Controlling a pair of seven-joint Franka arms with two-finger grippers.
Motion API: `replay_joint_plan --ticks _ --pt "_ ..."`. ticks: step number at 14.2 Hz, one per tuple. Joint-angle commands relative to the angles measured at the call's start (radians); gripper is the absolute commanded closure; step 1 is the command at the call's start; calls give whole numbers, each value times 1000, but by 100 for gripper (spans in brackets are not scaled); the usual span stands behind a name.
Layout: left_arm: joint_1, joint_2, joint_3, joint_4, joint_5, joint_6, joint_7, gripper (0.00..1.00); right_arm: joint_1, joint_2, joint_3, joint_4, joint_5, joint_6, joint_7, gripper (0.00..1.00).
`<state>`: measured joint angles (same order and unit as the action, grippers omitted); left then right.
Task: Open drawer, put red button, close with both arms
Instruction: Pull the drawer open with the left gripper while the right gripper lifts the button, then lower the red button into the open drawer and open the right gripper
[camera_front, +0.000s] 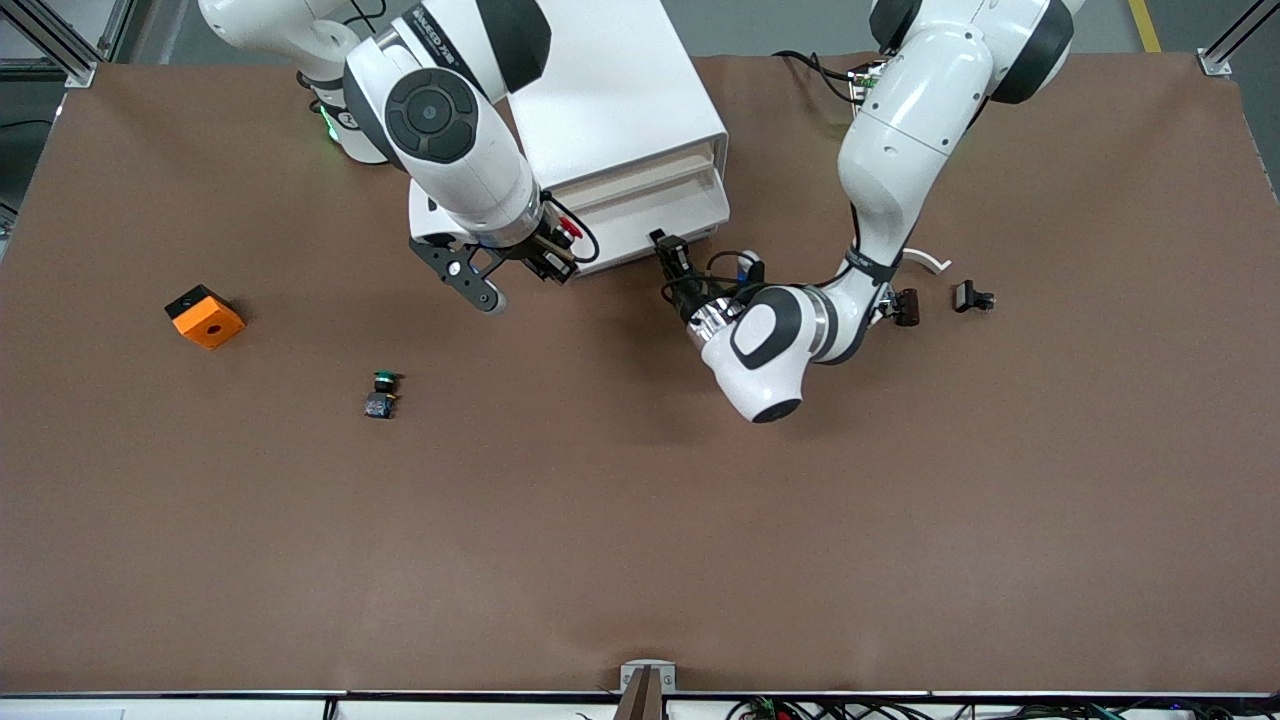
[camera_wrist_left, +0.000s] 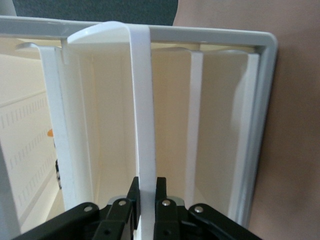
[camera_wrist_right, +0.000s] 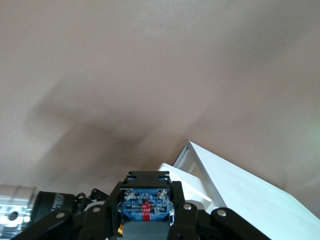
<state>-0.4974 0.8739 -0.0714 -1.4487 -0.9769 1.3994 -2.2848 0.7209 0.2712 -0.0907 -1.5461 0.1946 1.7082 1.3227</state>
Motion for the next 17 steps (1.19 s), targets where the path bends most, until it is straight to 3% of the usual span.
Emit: replay_joint_plan --ticks 1,6,7,8,9,10,12,17 --pt "40 54 22 54 3 21 -5 100 17 13 -12 27 20 -9 20 91" --pt "80 56 41 79 1 47 -5 100 78 29 -12 20 20 42 163 91" --pt "82 57 42 82 1 56 -4 94 100 37 -14 18 19 47 196 91" --pt "80 57 53 88 9 58 7 78 115 43 -14 17 19 51 243 91" --pt "82 54 64 90 7 58 20 77 133 43 -12 17 19 51 292 91" --pt "83 54 65 96 6 58 24 62 149 51 -12 17 19 59 324 91" --pt "89 54 65 113 6 58 27 0 176 63 -12 0 20 105 400 92" --pt "106 47 65 139 6 62 59 0 258 123 -12 -19 20 231 530 95"
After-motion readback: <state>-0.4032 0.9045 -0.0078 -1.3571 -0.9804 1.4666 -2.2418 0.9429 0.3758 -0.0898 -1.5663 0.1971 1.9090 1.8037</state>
